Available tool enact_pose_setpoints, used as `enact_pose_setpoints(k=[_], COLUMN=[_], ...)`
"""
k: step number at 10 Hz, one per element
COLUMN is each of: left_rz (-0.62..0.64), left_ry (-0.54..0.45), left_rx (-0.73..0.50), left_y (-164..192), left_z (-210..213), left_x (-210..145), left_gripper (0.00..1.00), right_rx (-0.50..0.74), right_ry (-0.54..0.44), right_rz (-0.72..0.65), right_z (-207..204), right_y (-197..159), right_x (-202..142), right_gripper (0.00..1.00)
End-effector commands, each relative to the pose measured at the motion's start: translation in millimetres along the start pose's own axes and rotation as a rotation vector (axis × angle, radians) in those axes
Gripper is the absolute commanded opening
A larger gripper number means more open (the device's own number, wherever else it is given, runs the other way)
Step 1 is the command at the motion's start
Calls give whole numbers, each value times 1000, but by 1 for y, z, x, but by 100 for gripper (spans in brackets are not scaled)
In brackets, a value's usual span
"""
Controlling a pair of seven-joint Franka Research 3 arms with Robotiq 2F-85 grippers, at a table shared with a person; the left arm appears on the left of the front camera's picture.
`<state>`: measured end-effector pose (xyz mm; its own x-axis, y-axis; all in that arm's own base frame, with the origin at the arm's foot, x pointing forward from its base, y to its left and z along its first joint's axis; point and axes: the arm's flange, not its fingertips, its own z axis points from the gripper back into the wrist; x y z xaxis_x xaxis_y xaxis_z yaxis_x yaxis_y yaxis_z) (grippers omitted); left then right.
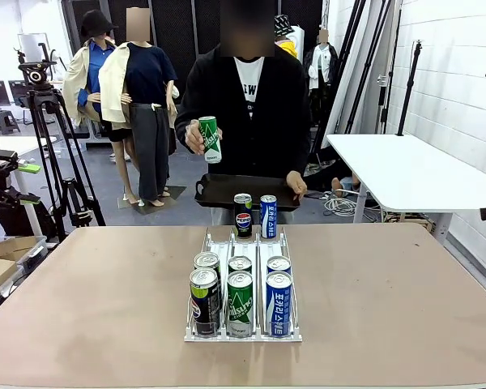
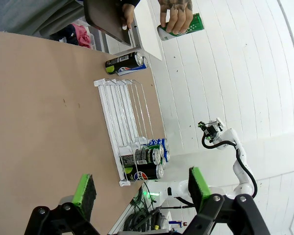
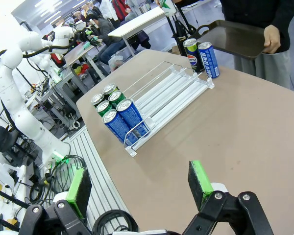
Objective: Retrieve and hand over the desired beverage to the person.
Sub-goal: Pick up a can of the same type that the person held from the Automatic Can Dispenser.
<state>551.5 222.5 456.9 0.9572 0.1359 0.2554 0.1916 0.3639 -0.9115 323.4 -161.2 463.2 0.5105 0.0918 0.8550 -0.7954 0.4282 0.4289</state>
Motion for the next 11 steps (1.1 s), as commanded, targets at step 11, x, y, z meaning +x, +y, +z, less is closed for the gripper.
enact_pose_setpoints(k=[11], left_rz=[4], left_ry=[-3], left_rx=[3], left_y=[-1], left_z=[0], left_x=[0], left_gripper=[100], right_rx=[4], right_ry=[-11], right_rz=[-3], right_z=[-1], right_y=[-1], right_x=[1], right_gripper=[100])
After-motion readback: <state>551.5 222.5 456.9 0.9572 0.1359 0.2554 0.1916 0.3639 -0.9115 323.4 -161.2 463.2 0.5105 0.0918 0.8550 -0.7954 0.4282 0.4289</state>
